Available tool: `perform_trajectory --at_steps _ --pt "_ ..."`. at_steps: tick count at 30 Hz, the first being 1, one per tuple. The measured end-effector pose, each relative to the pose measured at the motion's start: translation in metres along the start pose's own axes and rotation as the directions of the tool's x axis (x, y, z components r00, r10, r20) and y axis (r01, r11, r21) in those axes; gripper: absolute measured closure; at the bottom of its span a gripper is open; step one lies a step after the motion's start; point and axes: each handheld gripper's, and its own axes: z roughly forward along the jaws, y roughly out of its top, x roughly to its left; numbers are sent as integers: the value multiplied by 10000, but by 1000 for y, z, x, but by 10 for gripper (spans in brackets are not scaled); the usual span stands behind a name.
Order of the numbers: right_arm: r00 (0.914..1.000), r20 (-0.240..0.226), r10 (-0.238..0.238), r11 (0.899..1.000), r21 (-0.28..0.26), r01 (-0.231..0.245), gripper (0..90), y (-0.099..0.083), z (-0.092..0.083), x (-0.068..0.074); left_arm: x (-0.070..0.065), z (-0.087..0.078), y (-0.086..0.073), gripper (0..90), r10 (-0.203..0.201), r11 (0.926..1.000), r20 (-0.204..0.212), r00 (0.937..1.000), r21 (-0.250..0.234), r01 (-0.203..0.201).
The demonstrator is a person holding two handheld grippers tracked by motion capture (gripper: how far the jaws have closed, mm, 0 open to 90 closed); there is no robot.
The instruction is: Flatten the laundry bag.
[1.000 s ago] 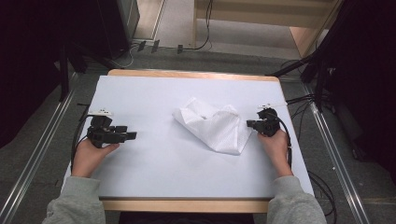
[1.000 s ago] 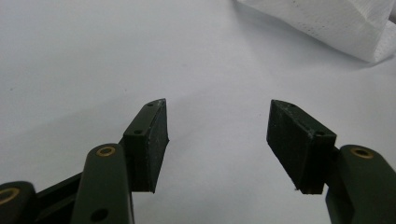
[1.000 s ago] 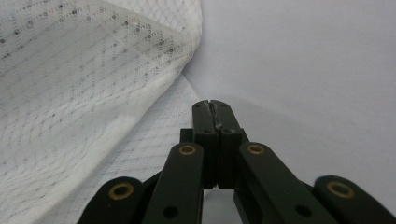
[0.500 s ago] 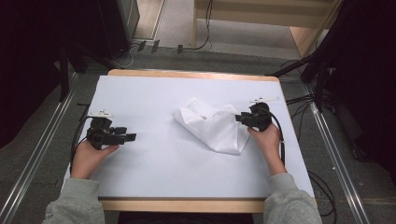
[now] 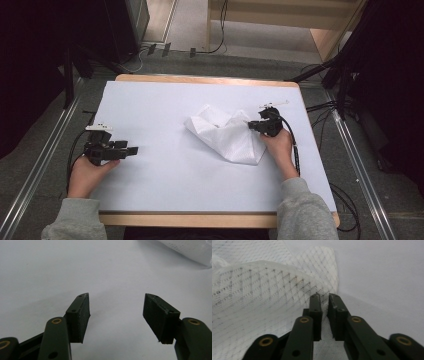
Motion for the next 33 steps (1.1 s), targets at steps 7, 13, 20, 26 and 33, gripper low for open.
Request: perform_trajectory --at_steps 7,13,20,26,33 --pt "10000 -77 14 10000 -94 -15 900 3 -5 0 1 0 0 394 -53 10000 5 10000 1 53" --pt "9976 -696 -35 9974 -717 -15 900 8 -22 11 1 0 1 394 -38 10000 48 10000 -3 38" --pt "9951 -803 -578 9943 -939 501 897 6 -36 26 0 1 2 394 1 10000 71 10000 2 -1" --pt "9957 -810 -446 9978 -529 404 808 3 -19 18 -1 4 3 394 34 10000 100 9999 79 -35" --pt "9979 -605 -236 9995 -228 223 630 7 2 13 -1 7 4 394 72 9998 109 9999 162 -73"
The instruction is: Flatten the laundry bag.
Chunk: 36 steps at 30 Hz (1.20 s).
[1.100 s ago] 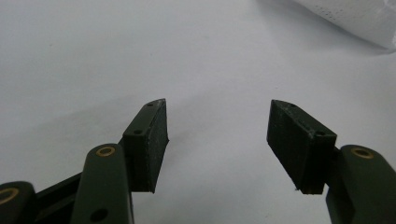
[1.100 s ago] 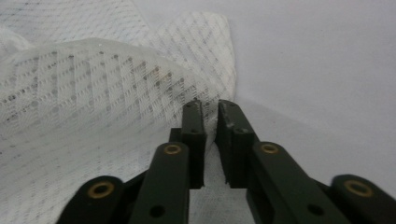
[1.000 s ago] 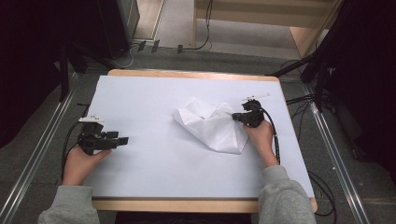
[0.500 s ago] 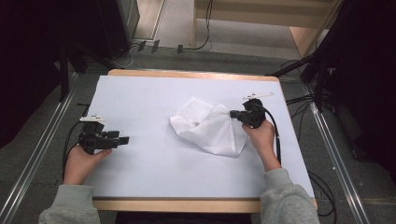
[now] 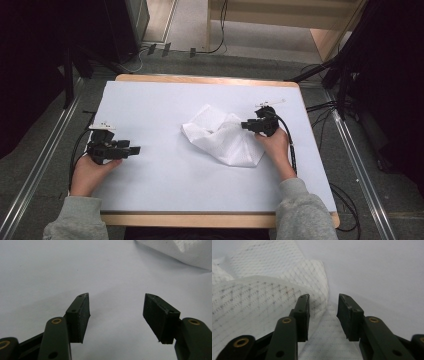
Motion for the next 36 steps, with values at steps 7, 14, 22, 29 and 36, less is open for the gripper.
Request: perform_trajectory --at_steps 7,14,22,29,36 --pt "9987 -455 -238 9992 -335 223 551 10 -2 16 0 -1 0 394 -24 10000 19 10000 -51 24" --pt "9991 -217 -368 9993 -60 367 432 11 12 30 -1 -1 0 393 45 10000 -9 10000 29 -45" --pt "9919 224 -1251 9919 253 1245 776 5 20 39 0 -1 0 394 22 10000 -2 10000 -7 -22" --pt "9921 -177 -1242 9917 328 1247 845 8 15 50 0 -1 0 394 22 10000 -1 10000 -58 -22" --pt "9848 -818 -1530 9879 -367 1504 845 11 -17 67 1 -2 0 394 -20 10000 50 10000 -54 20"
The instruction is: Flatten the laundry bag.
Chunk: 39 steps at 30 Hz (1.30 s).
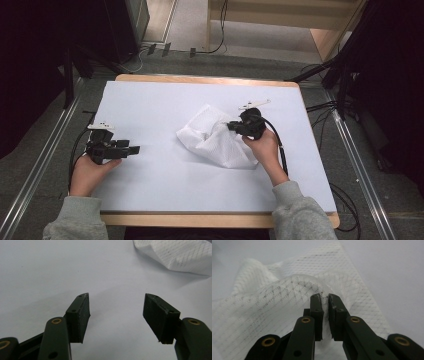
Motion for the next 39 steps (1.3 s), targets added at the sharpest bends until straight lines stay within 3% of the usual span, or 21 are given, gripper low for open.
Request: perform_trajectory --at_steps 10,17,23,28,39 --pt "9976 -670 161 9995 -271 -180 844 -10 -21 18 -2 2 3 394 10 10000 166 9999 -51 -9" --pt "9930 -1130 -337 9992 -239 312 843 -21 -30 49 -4 6 8 397 173 9998 319 9993 -45 -171" --pt "9868 -1557 -456 9989 -3 461 842 -35 -30 68 -8 10 13 401 309 9995 448 9985 -87 -305" --pt "9844 -1613 -707 9972 112 734 840 -42 -31 81 -12 14 17 406 450 9989 573 9973 -140 -443" --pt "9754 -2124 -595 9958 556 729 835 -66 -29 106 -23 27 31 413 887 9961 932 9917 -85 -883"
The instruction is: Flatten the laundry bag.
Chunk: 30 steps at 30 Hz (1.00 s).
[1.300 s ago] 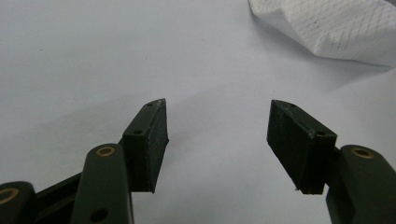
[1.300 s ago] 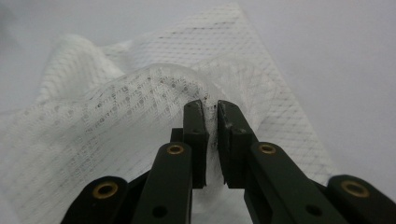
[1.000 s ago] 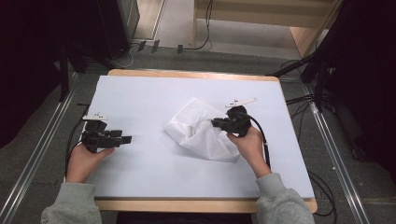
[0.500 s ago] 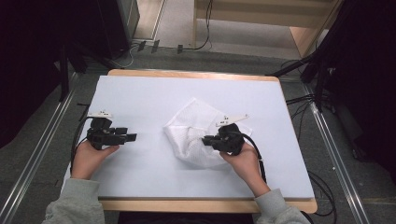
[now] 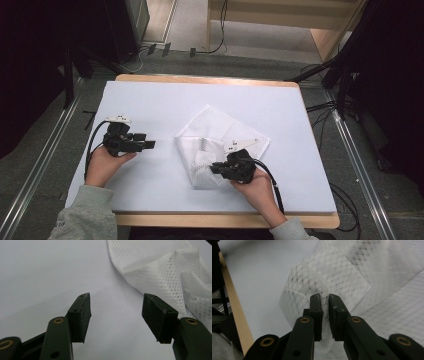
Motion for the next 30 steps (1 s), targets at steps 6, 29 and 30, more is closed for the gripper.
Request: perform_trajectory --at_steps 6,29,30 --pt "9999 -102 -17 10000 87 18 825 -8 1 9 -3 8 6 413 135 9999 181 9997 92 -137" --pt "9937 919 642 9930 -1045 -545 880 -10 -47 -30 -6 20 16 413 381 9990 362 9986 225 -389" --pt "9927 1010 667 9937 -965 -569 887 -10 -44 -33 -5 20 15 413 391 9990 361 9986 223 -400"
